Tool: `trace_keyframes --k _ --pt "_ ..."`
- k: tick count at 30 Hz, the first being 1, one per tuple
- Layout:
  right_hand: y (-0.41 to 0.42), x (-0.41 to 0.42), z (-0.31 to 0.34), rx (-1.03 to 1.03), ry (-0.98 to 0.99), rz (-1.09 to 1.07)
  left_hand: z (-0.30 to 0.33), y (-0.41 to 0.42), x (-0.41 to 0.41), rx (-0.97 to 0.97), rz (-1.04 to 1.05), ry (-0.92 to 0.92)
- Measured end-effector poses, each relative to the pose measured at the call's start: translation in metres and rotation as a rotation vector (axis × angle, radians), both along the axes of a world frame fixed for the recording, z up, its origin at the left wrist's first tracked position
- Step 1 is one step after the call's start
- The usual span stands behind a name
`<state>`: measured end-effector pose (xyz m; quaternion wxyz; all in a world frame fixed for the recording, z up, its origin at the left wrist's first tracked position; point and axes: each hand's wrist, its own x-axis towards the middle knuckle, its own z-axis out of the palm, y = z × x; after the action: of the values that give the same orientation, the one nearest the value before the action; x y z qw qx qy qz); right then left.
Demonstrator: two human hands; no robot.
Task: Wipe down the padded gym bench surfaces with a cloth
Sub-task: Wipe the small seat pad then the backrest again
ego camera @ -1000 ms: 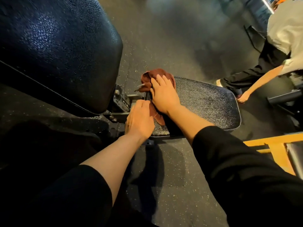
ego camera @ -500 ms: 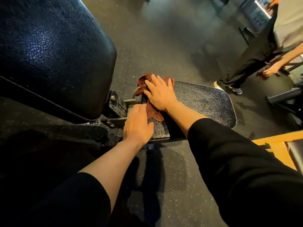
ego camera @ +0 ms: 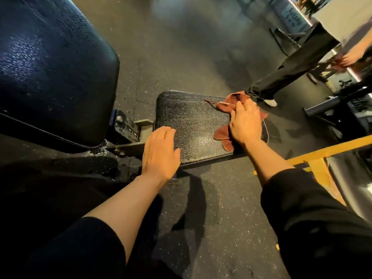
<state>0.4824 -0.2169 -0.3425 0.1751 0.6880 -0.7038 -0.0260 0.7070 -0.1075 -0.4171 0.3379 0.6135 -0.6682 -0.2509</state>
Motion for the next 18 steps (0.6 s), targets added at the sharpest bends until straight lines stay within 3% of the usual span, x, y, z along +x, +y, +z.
trace_keyframes --k 4,9,18 --pt "0.0 0.074 -0.027 0.049 0.01 0.218 -0.003 0.001 0.013 0.128 0.065 -0.01" --pt "-0.012 0.144 -0.06 0.187 0.054 0.302 0.001 0.003 0.022 0.201 0.13 0.041" --pt "-0.031 0.151 -0.058 0.392 0.085 0.479 0.005 0.005 0.022 0.209 0.144 0.074"
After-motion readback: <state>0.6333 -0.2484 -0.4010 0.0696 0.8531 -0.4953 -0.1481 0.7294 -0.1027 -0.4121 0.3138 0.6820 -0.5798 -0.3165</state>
